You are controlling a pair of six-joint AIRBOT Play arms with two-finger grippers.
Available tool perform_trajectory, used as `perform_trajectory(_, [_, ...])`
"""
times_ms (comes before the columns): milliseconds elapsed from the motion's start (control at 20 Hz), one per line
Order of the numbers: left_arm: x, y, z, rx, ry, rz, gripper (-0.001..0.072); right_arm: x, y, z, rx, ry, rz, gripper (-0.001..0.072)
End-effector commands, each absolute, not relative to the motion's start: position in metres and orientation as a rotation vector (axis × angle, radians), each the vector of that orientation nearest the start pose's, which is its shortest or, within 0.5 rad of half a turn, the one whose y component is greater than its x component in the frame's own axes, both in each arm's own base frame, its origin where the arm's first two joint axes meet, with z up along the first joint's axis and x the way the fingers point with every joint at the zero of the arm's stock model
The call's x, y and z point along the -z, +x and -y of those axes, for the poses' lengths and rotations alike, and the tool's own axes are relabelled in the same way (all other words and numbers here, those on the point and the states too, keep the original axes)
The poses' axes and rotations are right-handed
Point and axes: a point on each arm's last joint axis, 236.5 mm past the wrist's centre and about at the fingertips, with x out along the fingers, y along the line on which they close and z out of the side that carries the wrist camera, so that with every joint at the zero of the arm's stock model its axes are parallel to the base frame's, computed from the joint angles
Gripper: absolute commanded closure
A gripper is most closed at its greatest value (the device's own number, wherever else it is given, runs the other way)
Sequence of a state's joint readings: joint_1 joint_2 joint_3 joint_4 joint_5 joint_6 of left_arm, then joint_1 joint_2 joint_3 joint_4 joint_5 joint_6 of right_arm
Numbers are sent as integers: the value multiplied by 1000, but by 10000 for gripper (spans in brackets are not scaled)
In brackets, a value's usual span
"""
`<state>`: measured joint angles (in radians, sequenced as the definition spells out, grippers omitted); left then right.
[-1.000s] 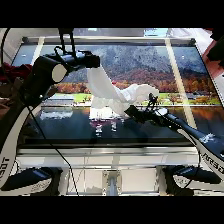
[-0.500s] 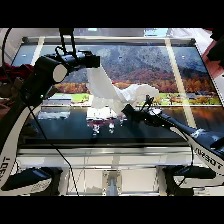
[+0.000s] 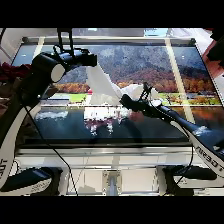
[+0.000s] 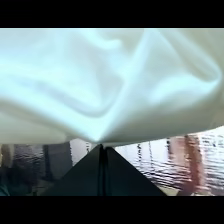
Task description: Fold the shirts.
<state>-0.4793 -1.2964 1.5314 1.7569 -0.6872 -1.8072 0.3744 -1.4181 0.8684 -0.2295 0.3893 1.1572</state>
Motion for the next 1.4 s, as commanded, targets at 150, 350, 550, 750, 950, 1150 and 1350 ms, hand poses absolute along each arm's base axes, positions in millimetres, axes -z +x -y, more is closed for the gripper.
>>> perform_trajectory(150, [-295, 440, 144, 162, 239, -473, 697, -153, 404, -192, -502, 602, -586, 685])
perform_trajectory(350, [-357, 387, 87, 38, 240, -433, 696, -253, 346, -103, -349, 417, -390, 686])
perform_trajectory(550, [-398, 363, 78, 52, 177, -327, 697, -299, 292, -63, -249, 316, -317, 686])
perform_trajectory(750, [-341, 395, 92, 40, 239, -479, 697, -269, 297, -47, -184, 245, -413, 686])
perform_trajectory(950, [-181, 418, 66, -92, 378, -960, 697, -221, 332, 21, 73, 77, -516, 686])
perform_trajectory(1150, [-50, 391, 27, -171, 443, -1361, 697, -190, 378, 45, 140, -7, -554, 686])
perform_trajectory(1350, [18, 361, 41, -88, 385, -1539, 697, -113, 427, 35, 101, 62, -693, 685])
